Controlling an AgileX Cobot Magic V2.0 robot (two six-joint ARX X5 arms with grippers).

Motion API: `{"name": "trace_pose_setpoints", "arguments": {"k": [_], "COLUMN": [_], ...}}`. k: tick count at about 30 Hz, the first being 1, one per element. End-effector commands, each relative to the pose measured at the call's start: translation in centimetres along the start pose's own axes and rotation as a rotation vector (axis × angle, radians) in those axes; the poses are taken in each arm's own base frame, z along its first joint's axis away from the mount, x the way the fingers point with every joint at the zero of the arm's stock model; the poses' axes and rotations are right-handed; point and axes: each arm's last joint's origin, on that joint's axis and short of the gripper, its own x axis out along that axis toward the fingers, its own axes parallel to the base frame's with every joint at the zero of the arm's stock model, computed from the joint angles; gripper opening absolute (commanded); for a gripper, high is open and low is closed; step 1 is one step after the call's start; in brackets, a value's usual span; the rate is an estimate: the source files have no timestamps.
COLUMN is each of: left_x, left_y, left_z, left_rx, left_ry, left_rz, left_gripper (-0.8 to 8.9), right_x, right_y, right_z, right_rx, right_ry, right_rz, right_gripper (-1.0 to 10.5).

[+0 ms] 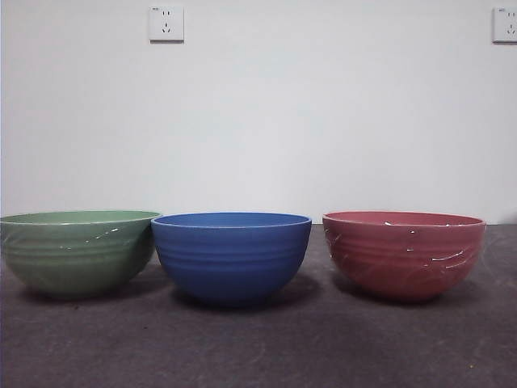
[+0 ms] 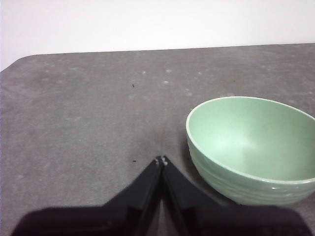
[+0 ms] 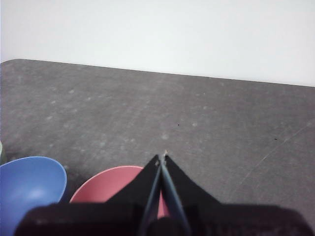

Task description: Pick up the green bowl on the top,put the green bowl on the left,pick up the red bowl in the middle,put the red bowl on the right

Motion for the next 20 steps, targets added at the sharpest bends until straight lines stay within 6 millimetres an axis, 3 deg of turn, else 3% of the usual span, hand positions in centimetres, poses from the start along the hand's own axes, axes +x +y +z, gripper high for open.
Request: {"name": "trace_pose_setpoints", "arguments": {"k": [1, 7, 11, 15, 20], "left_x": [0.1, 0.1, 0.1, 0.1, 0.1], "left_y": [0.0, 0.0, 0.0, 0.0, 0.0], "left_z": [-0.5, -0.5, -0.5, -0.5, -0.5], "left_rx": [-0.011, -0.011, -0.011, -0.011, -0.011], "left_ry": [0.013, 0.013, 0.013, 0.013, 0.013], "left_rz": [0.005, 0.005, 0.005, 0.005, 0.005], "left_gripper": [-0.04, -0.04, -0.04, -0.04, -0.04], "right_x": [0.1, -0.1, -1.8, -2.7, -2.2], "right_y": [0.0, 0.0, -0.4, -0.9, -1.4], "right_z": [-0.1, -0.2, -0.7, -3.0, -7.6], "right_rx": [0.01, 0.002, -0.074, -0.073, -0.054], "right_ry": [0.0, -0.002, -0.01, -0.027, -0.051], "right_rz": [-0.003, 0.001, -0.032, -0.038, -0.025], "right_gripper": [0.0, 0.0, 0.0, 0.0, 0.0]}}
